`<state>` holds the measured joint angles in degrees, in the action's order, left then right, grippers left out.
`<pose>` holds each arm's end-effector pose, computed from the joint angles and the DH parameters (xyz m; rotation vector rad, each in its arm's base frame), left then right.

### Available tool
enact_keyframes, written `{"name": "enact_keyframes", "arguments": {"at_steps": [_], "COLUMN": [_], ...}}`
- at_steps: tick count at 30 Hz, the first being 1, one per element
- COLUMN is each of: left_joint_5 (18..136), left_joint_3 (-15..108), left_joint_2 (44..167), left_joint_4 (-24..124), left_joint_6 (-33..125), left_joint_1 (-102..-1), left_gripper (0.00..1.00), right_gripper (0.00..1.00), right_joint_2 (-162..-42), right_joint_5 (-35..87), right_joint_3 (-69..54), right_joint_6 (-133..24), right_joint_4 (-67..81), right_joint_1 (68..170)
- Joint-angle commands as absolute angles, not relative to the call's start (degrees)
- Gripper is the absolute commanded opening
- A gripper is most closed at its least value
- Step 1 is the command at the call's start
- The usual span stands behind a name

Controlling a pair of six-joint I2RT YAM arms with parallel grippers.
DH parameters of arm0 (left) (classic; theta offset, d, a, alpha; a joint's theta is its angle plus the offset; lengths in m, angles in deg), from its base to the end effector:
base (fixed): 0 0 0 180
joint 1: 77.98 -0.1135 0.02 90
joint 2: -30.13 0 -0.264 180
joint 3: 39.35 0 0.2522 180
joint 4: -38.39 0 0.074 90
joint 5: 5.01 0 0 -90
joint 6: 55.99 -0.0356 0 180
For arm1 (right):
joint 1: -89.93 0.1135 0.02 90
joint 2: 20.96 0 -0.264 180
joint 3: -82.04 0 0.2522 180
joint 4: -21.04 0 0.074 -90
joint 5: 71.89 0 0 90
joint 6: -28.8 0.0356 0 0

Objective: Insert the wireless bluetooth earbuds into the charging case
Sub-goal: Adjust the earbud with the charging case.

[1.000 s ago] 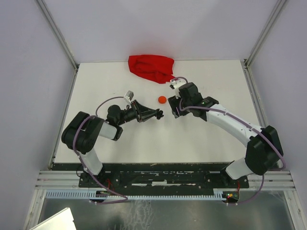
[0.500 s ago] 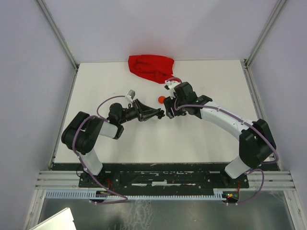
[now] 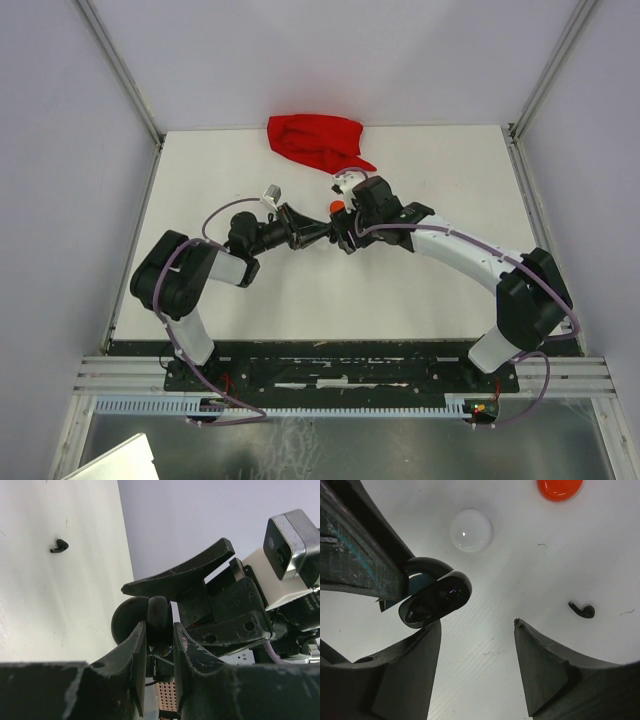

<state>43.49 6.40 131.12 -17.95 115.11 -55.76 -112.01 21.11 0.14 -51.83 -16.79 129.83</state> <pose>0.2825 -0.1409 0.1674 -0.2811 1.9216 -1.8743 0.2662 0.2250 0.2573 -0.6669 2.3481 0.4591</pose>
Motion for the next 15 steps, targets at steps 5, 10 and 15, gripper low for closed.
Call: {"name": "enact_keyframes", "arguments": {"at_steps": [5, 10, 15], "left_joint_5": [44.42, 47.2, 50.49], "left_joint_3": [8.91, 6.43, 0.93], "left_joint_2": [132.22, 132.25, 132.47], "left_joint_4": [-20.05, -23.37, -32.46], "left_joint_6": [113.82, 116.8, 121.18], "left_joint_1": [-55.3, -56.23, -58.32], "left_gripper": [0.03, 0.03, 0.03], "right_gripper": [0.68, 0.7, 0.7], "right_joint_2": [-111.34, -109.41, -109.91], "right_joint_5": [20.14, 12.18, 9.77], "right_joint_3": [-2.67, -1.25, 0.32], "right_joint_6": [-50.98, -48.5, -46.14], "right_joint_4": [-14.6, -15.21, -16.3], "right_joint_1": [130.82, 128.72, 124.47]}}
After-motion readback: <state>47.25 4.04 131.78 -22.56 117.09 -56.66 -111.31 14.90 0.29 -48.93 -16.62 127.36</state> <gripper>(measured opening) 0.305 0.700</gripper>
